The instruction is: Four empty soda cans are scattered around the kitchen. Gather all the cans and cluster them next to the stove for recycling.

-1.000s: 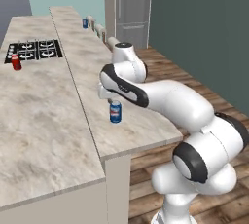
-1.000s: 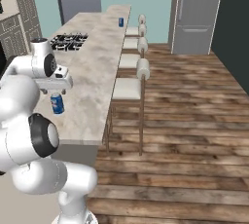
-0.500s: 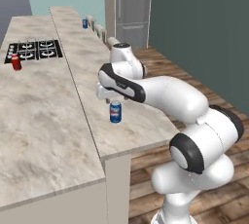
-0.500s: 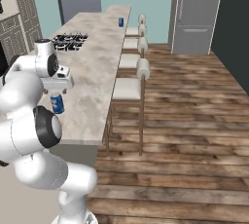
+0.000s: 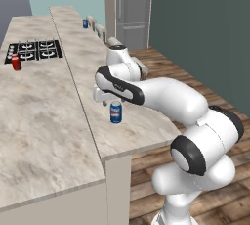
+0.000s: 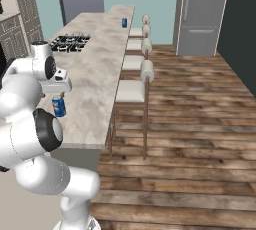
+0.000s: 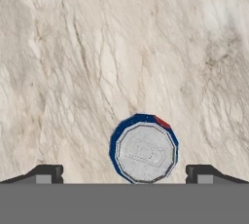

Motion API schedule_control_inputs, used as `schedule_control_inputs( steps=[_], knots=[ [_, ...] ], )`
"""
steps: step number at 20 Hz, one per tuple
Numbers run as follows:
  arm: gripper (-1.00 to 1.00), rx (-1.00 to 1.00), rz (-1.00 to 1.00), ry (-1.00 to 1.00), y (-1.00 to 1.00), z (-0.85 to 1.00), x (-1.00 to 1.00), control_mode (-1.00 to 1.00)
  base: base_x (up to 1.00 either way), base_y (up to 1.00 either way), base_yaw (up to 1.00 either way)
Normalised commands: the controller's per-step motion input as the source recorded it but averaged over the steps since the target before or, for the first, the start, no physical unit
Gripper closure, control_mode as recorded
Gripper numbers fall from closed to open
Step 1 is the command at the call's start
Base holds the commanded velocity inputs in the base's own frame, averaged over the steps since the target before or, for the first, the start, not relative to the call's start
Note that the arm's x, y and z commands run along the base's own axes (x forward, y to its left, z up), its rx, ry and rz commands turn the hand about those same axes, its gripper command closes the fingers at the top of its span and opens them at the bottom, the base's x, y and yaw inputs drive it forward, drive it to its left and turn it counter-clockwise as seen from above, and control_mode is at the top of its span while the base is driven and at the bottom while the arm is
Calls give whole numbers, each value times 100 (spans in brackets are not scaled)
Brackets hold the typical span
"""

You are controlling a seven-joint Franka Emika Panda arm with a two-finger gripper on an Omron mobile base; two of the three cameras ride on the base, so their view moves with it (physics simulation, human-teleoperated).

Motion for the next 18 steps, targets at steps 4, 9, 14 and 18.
schedule_control_inputs(
  steps=[4, 9, 14, 18],
  knots=[
    [-100, 0, 0, 0, 0, -5, -13, -100, 0, 0, 0],
    [-100, 0, 0, 0, -6, -6, -12, -100, 0, 0, 0],
    [-100, 0, 2, 0, -12, -9, 3, -100, 0, 0, 0],
    [-100, 0, 5, 0, -6, -10, 17, -100, 0, 0, 0]
  ],
)
